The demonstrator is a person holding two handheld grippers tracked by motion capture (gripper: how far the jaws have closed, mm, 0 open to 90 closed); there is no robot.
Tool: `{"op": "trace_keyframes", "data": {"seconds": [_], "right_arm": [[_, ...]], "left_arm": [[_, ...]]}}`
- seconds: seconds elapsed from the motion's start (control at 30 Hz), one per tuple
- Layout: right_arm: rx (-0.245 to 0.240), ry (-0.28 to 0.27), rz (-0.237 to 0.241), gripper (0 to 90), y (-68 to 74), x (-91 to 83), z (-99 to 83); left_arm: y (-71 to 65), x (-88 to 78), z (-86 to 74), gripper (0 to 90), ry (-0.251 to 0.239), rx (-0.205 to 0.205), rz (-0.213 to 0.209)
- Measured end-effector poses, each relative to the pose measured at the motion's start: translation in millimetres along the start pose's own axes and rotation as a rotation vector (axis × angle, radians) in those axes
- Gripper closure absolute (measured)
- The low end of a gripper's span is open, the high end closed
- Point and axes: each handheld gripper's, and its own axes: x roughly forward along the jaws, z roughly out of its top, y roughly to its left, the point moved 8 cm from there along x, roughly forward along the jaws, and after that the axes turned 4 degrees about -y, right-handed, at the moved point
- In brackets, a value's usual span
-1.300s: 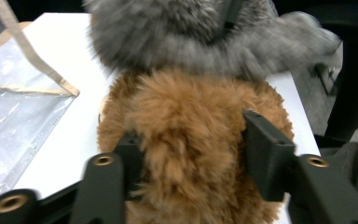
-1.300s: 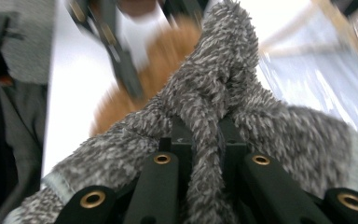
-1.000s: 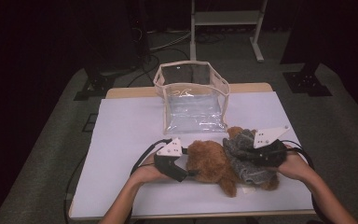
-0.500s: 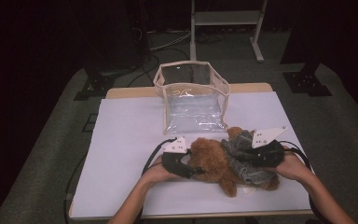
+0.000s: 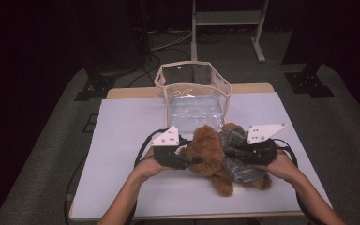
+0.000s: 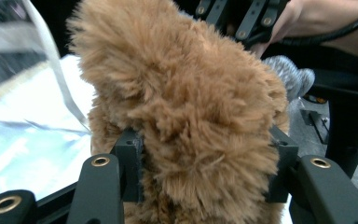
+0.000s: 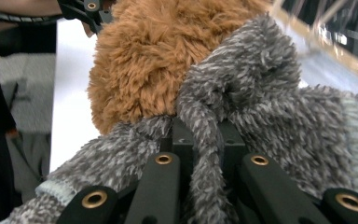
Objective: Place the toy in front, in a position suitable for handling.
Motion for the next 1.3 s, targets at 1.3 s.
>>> {"op": "trace_keyframes", "data": {"seconds": [1.3], "right_arm": [[-0.126, -0.17, -0.017, 80.2, -2.5, -65.3, 101.3]], "left_arm": [[-9.4, 30.9, 70.7, 43.5, 0.099, 0.186, 0.005]]}}
